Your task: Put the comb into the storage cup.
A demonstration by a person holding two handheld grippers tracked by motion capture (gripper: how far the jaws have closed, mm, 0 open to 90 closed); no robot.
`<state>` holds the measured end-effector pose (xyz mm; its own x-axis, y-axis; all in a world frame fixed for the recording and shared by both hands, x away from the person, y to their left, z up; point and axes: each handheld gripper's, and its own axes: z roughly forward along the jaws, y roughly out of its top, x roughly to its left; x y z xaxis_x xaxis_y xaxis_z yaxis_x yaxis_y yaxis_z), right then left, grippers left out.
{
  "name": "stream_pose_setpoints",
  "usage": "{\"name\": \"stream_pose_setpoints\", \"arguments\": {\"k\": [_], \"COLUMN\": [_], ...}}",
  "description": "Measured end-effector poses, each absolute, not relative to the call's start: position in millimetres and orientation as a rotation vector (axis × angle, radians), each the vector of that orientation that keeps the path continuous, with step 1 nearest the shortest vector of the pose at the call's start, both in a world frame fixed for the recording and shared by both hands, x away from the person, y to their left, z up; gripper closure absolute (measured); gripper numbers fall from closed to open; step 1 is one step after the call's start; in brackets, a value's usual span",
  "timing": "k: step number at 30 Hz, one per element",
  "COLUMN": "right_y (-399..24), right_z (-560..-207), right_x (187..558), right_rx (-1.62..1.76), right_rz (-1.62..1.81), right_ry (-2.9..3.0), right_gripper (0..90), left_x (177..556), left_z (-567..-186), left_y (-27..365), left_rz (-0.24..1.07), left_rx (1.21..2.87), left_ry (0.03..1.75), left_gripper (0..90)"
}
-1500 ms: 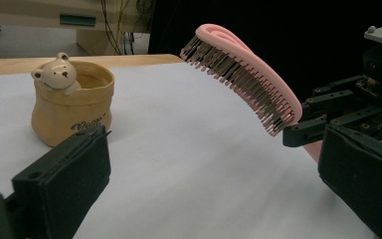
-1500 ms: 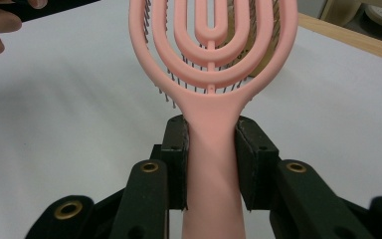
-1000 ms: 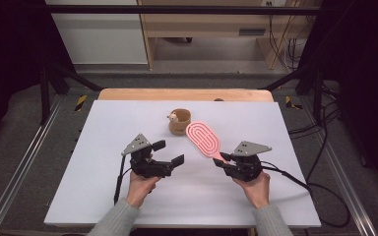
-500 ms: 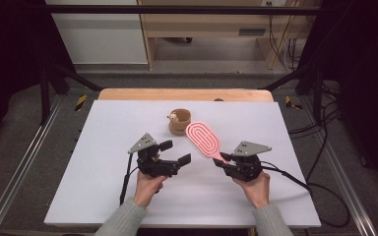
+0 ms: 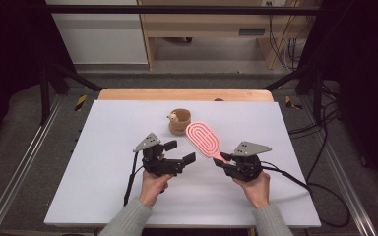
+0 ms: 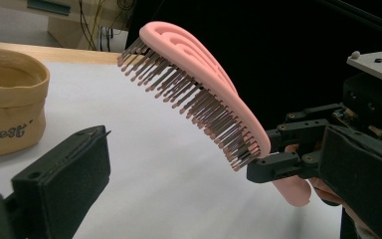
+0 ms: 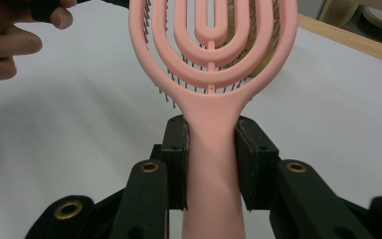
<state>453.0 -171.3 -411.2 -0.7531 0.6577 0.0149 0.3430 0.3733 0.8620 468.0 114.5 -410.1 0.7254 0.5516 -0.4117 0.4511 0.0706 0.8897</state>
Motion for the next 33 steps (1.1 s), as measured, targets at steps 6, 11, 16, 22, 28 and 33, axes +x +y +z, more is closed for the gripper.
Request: {"name": "stream_pose_setpoints", "arguments": {"k": [6, 11, 16, 22, 28, 33], "right_y": [-171, -172, -172, -172, -172, -172], "right_z": [-411, -411, -410, -410, -410, -410], "right_x": [453, 453, 452, 452, 452, 452], "right_rx": [0.876, 0.876, 0.874, 0.874, 0.871, 0.871], "right_rz": [1.331, 1.334, 1.341, 1.344, 1.347, 1.348], "right_ry": [2.307, 2.307, 2.306, 2.306, 2.306, 2.307], "right_gripper": [69.2, 69.3, 69.2, 69.2, 69.2, 69.2], "left_x": [472, 475, 476, 478, 480, 482], "left_z": [-412, -412, -412, -412, -412, -412], "left_y": [110, 105, 101, 94, 89, 85], "left_rz": [0.070, 0.058, 0.052, 0.038, 0.035, 0.031], "left_rx": [1.530, 1.515, 1.507, 1.500, 1.495, 1.495], "left_ry": [0.872, 0.891, 0.896, 0.902, 0.914, 0.930], "left_gripper": [0.0, 0.0, 0.1, 0.8, 2.7, 6.3]}}
